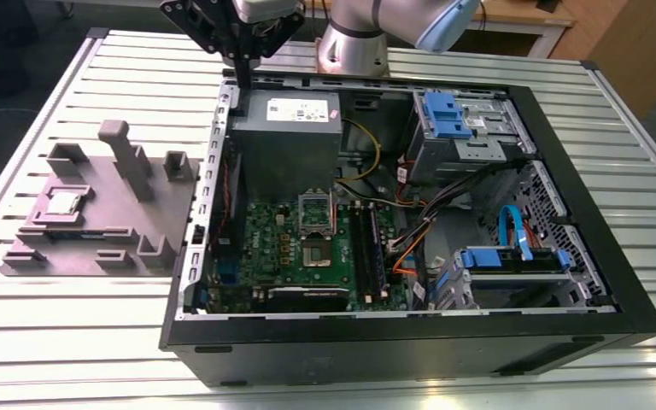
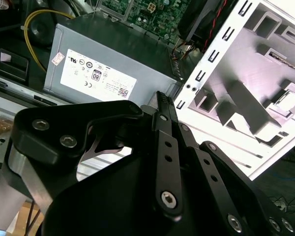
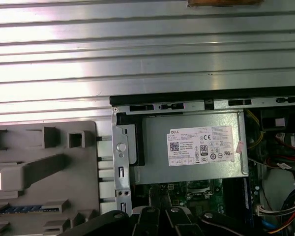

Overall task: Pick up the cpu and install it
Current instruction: 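Reach for the cpu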

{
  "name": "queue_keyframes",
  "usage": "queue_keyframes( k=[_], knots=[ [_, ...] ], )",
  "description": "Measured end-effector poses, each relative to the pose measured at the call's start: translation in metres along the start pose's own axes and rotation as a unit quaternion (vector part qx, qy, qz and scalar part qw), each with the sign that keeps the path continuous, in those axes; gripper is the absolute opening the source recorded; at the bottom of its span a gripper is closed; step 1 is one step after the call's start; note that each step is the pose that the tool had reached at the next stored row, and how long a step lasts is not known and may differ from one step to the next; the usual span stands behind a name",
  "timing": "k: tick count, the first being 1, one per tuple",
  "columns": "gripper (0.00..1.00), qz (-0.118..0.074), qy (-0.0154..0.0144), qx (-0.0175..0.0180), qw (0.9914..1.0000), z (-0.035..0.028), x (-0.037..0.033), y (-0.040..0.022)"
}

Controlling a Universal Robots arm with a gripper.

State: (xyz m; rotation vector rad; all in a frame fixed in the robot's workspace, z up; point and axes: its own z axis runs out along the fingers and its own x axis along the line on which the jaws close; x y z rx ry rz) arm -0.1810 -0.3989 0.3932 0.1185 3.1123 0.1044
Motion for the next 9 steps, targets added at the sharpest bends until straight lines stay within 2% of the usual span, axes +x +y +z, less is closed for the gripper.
queue_keyframes(
  k=[9],
  knots=[
    [0.10,0.000,0.0000,0.0000,1.00000,-0.0001,0.0029,-0.0002]
  ],
)
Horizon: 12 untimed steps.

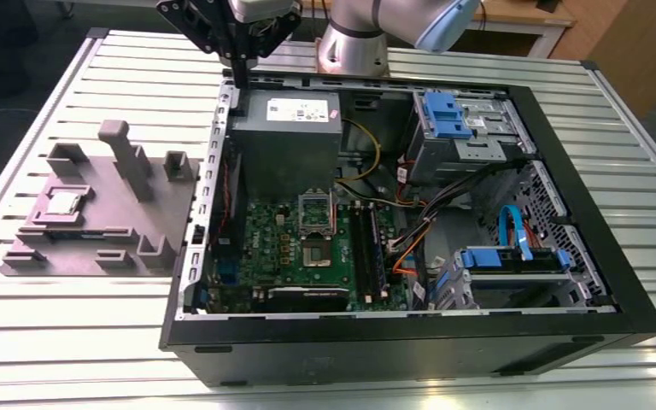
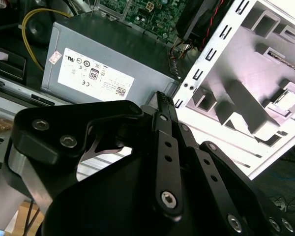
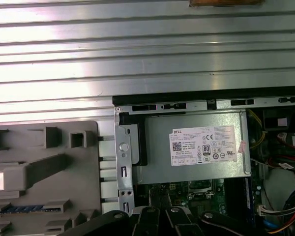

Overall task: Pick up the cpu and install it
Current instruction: 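Reach for the cpu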

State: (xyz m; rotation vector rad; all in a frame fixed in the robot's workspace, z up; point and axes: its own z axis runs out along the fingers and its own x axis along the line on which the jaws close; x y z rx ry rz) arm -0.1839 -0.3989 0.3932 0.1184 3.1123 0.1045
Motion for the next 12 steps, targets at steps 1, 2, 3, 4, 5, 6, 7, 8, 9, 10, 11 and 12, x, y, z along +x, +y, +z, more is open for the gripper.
queue_keyframes(
  k=[1,2,3,4,5,6,7,8,9,10,11,12],
  knots=[
    [0.10,0.000,0.0000,0.0000,1.00000,0.0000,0.0002,0.0000],
    [0.10,0.000,0.0000,0.0000,1.00000,0.0000,0.0004,0.0000],
    [0.10,0.000,0.0000,0.0000,1.00000,0.0000,0.0005,0.0000],
    [0.10,0.000,0.0000,0.0000,1.00000,-0.0001,0.0030,-0.0002],
    [0.10,0.000,0.0000,0.0000,1.00000,-0.0002,0.0056,-0.0004],
    [0.10,0.000,0.0000,0.0000,1.00000,-0.0002,0.0058,-0.0004],
    [0.10,0.000,0.0000,0.0000,1.00000,-0.0002,0.0060,-0.0004],
    [0.10,0.000,0.0000,0.0000,1.00000,-0.0002,0.0062,-0.0005],
    [0.10,0.000,0.0000,0.0000,1.00000,-0.0002,0.0065,-0.0005],
    [0.10,0.000,0.0000,0.0000,1.00000,-0.0002,0.0068,-0.0005],
    [0.10,0.000,0.0000,0.0000,1.00000,-0.0002,0.0072,-0.0005],
    [0.10,0.000,0.0000,0.0000,1.00000,-0.0002,0.0076,-0.0006]
  ],
)
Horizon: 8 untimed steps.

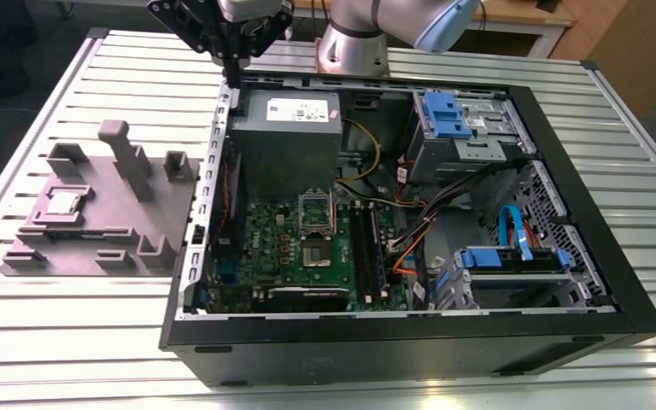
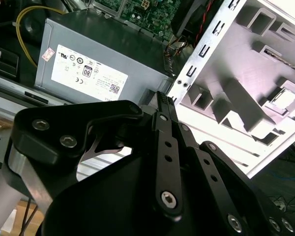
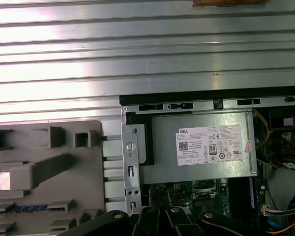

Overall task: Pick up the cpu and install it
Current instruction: 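Reach for the cpu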

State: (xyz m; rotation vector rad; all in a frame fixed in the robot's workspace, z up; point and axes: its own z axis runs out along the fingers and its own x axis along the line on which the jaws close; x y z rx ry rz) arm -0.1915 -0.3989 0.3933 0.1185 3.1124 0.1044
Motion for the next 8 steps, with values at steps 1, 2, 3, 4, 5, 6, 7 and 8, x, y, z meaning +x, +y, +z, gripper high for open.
queue_keyframes(
  k=[1,2,3,4,5,6,7,8],
  knots=[
    [0.10,0.000,0.0000,0.0000,1.00000,0.0000,0.0003,0.0000],
    [0.10,0.000,0.0000,0.0000,1.00000,0.0000,0.0007,0.0000],
    [0.10,0.000,0.0000,0.0000,1.00000,0.0000,0.0011,-0.0001],
    [0.10,0.000,0.0000,0.0000,1.00000,0.0000,0.0015,-0.0001],
    [0.10,0.000,0.0000,0.0000,1.00000,0.0000,0.0018,-0.0001],
    [0.10,0.000,0.0000,0.0000,1.00000,-0.0001,0.0022,-0.0002],
    [0.10,0.000,0.0000,0.0000,1.00000,-0.0001,0.0025,-0.0002],
    [0.10,0.000,0.0000,0.0000,1.00000,-0.0001,0.0028,-0.0002]
  ],
)
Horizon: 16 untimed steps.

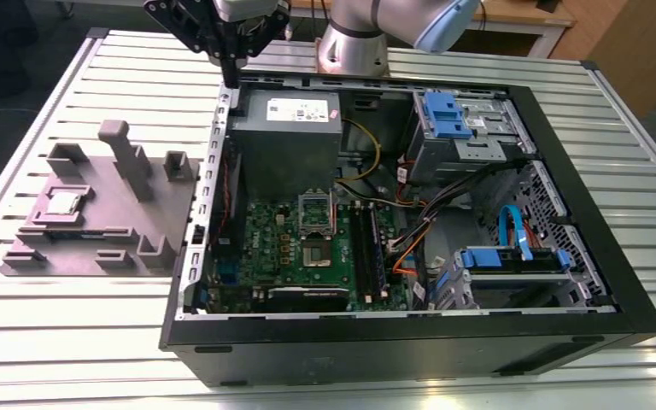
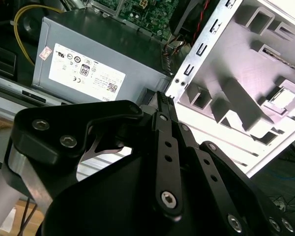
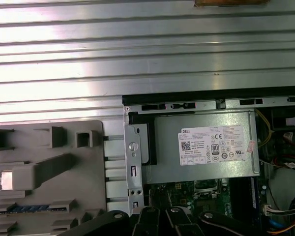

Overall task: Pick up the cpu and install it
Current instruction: 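Reach for the cpu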

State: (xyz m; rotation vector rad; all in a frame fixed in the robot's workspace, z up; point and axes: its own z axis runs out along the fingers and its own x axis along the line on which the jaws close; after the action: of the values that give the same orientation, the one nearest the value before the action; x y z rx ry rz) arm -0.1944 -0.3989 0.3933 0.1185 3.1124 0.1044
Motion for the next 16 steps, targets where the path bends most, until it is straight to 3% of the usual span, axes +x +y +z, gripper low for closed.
queue_keyframes(
  k=[15,16],
  knots=[
    [0.10,0.000,0.0000,0.0000,1.00000,-0.0001,0.0035,-0.0003],
    [0.10,0.000,0.0000,0.0000,1.00000,-0.0002,0.0061,-0.0005]
  ],
)
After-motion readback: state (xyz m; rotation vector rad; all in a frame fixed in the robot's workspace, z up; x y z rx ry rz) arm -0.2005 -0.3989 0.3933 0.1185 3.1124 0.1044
